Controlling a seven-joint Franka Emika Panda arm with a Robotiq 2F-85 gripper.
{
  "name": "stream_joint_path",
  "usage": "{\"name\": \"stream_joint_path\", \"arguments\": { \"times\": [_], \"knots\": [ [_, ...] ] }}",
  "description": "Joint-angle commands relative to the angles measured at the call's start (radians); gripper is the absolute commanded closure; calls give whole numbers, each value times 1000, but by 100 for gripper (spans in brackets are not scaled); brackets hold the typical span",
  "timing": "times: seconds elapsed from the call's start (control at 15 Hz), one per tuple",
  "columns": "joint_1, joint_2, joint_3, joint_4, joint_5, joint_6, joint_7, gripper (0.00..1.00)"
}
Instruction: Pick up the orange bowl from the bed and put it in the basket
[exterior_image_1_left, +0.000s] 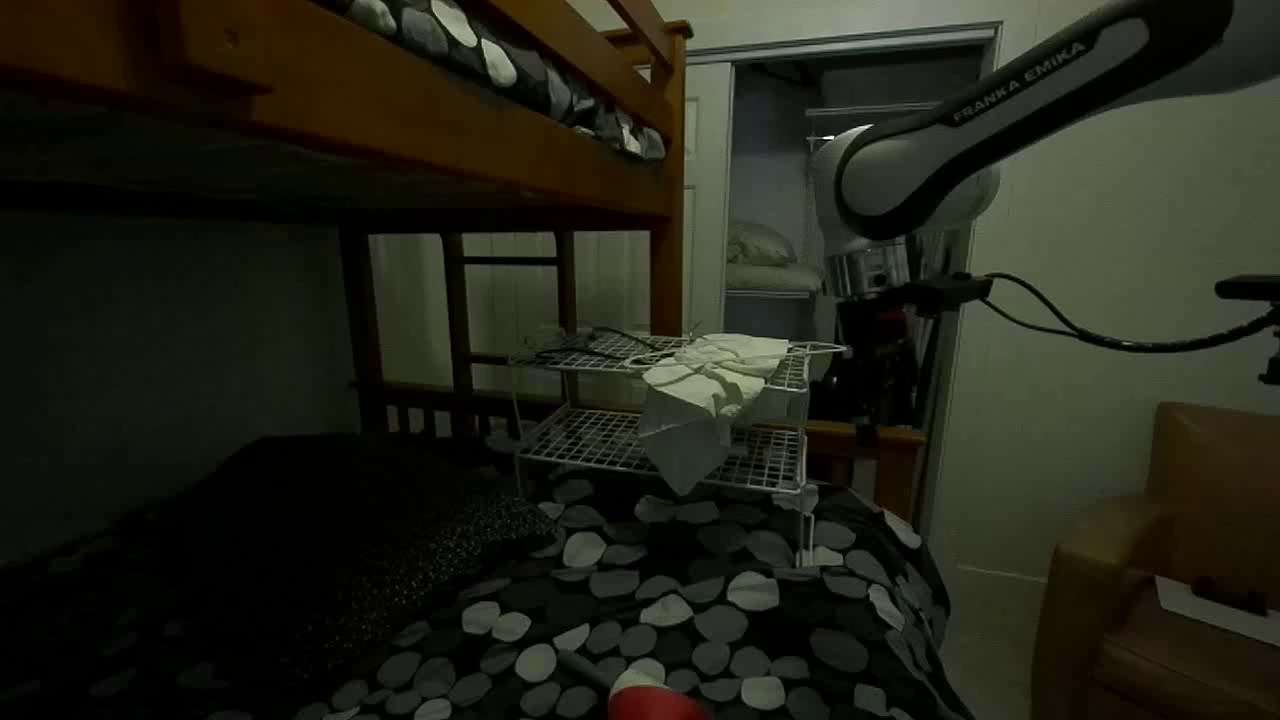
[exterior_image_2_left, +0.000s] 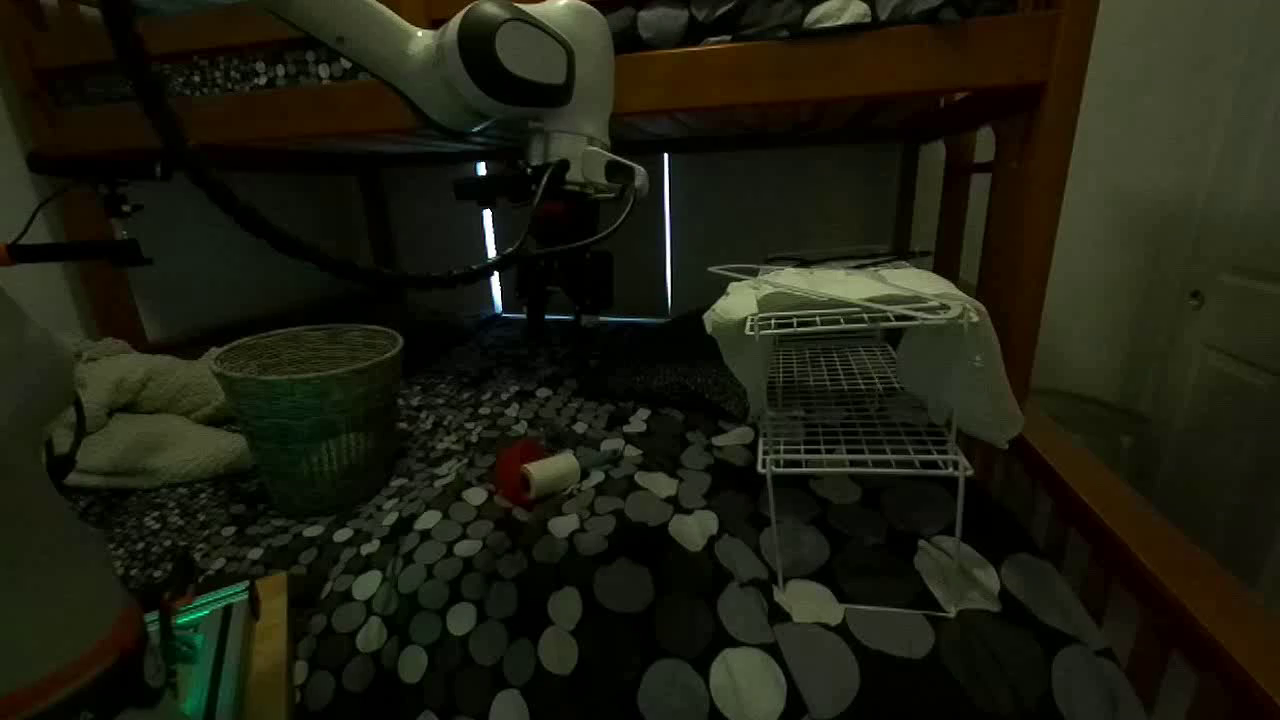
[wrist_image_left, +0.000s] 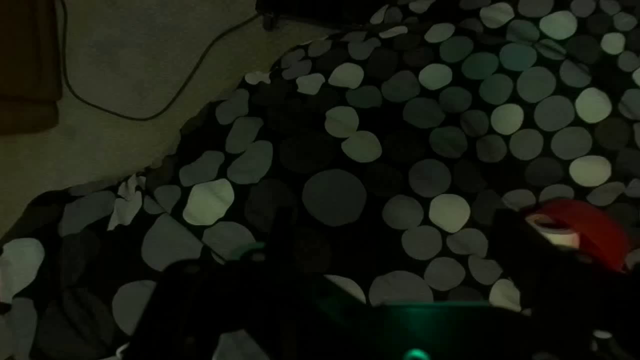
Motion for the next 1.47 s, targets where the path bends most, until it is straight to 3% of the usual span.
{"name": "stream_joint_path", "arguments": {
  "times": [0.0, 0.8, 1.2, 1.4],
  "knots": [
    [7, 1, -6, 2, -1, -2, 1, 0],
    [7, 1, -6, 2, -1, -2, 1, 0],
    [114, 259, 84, 74, 83, 471, -60, 0],
    [153, 381, 139, 117, 217, 606, -177, 0]
  ]
}}
